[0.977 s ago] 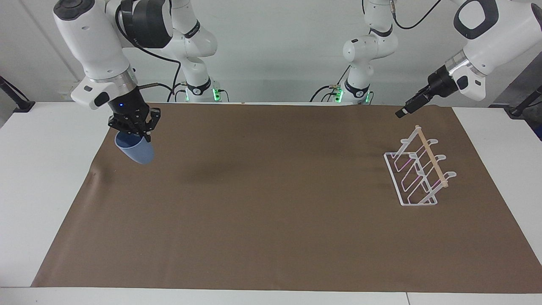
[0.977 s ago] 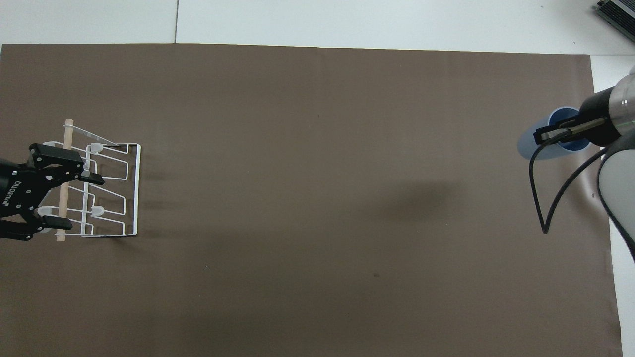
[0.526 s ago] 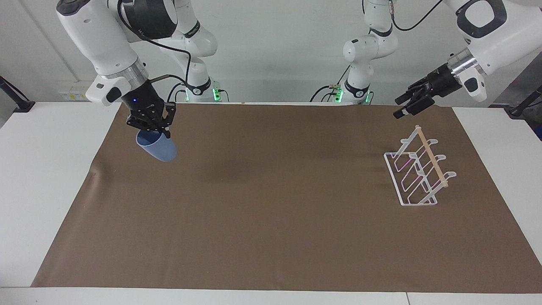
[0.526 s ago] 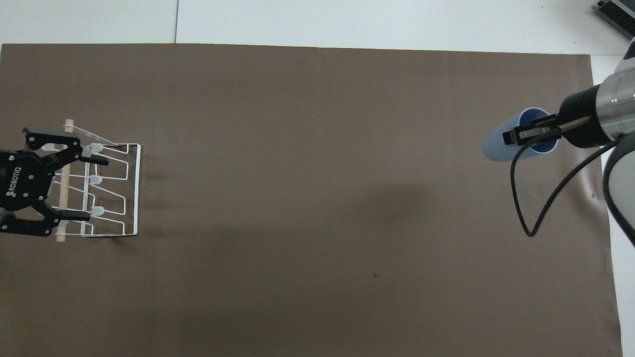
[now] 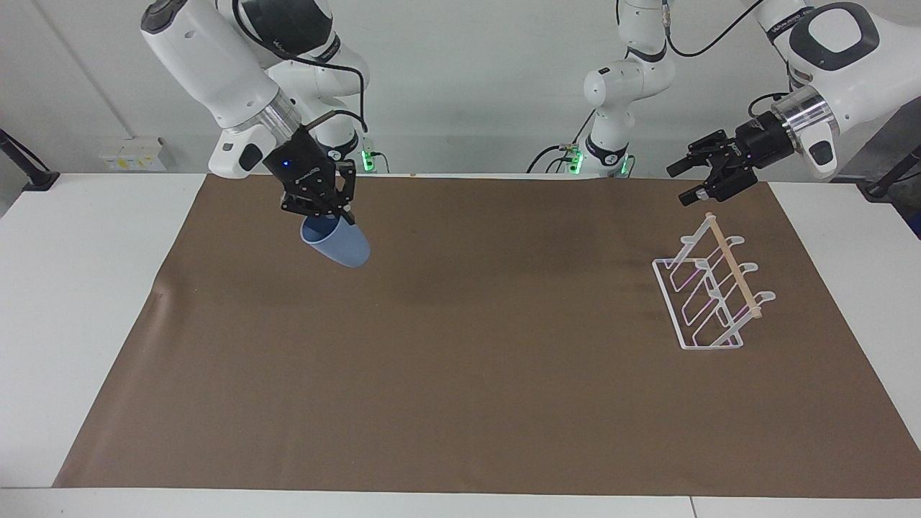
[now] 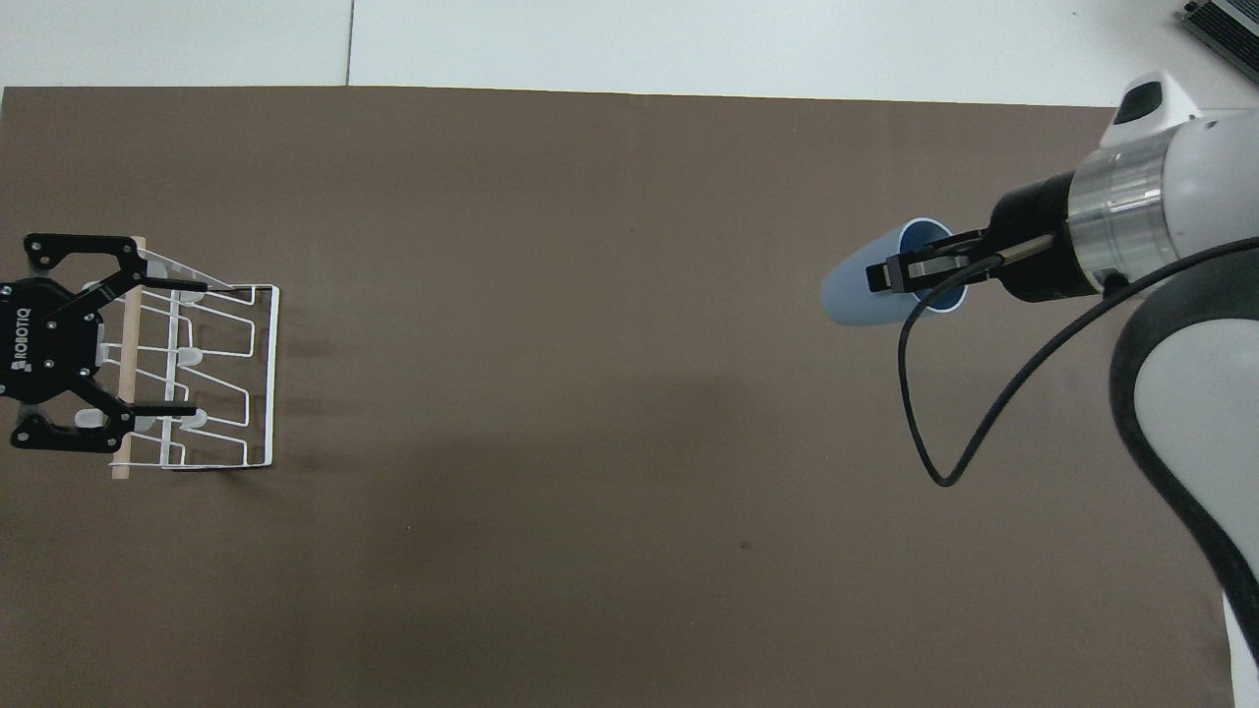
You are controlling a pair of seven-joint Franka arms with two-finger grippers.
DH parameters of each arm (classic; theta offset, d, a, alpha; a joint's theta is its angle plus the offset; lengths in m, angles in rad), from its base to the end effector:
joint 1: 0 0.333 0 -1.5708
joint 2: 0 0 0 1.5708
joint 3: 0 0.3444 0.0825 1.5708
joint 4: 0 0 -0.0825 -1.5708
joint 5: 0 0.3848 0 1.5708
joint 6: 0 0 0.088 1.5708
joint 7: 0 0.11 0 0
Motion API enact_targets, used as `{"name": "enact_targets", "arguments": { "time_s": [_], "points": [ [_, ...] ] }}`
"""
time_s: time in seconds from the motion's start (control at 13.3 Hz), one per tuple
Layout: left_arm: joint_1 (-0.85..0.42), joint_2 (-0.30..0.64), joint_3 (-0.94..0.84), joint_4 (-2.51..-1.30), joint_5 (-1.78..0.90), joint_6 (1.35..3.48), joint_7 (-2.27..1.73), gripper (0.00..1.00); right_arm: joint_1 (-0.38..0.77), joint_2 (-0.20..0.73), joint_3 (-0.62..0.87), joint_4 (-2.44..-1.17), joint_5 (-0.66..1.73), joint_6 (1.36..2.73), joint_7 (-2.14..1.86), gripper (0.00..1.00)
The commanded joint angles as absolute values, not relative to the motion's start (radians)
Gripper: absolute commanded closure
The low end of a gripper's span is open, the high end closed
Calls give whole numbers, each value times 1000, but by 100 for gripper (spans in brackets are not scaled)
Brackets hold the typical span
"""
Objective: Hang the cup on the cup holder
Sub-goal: 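Carry the cup toward the left gripper while the left gripper approaches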
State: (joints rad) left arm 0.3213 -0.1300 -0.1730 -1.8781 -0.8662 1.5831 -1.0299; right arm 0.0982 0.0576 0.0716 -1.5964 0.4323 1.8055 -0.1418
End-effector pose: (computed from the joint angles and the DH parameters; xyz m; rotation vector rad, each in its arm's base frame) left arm 0.5142 -0.0126 0.6104 1.9102 1.4070 -0.6301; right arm 0.5822 0.1353 0.6350 -2.6818 -0.3254 -0.1967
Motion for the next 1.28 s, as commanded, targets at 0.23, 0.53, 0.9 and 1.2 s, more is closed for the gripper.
{"name": "enact_targets", "arguments": {
  "time_s": [0.23, 0.53, 0.9, 1.2],
  "points": [
    [322, -121, -179, -1865, -989, 1598, -1149, 0, 222, 21, 74, -1646, 619, 1950, 17, 100],
    [301, -115, -218, -1867, -1061, 1640, -1213, 0, 288, 17, 74, -1660, 707, 2025, 90, 100],
    [158, -120, -219, -1881, -1063, 1719, -1291, 0, 405, 14, 74, -1661, 713, 2108, 236, 100],
    [72, -130, -219, -1925, -1063, 1850, -1345, 0, 477, 2, 74, -1695, 713, 2209, 288, 100]
  ]
}}
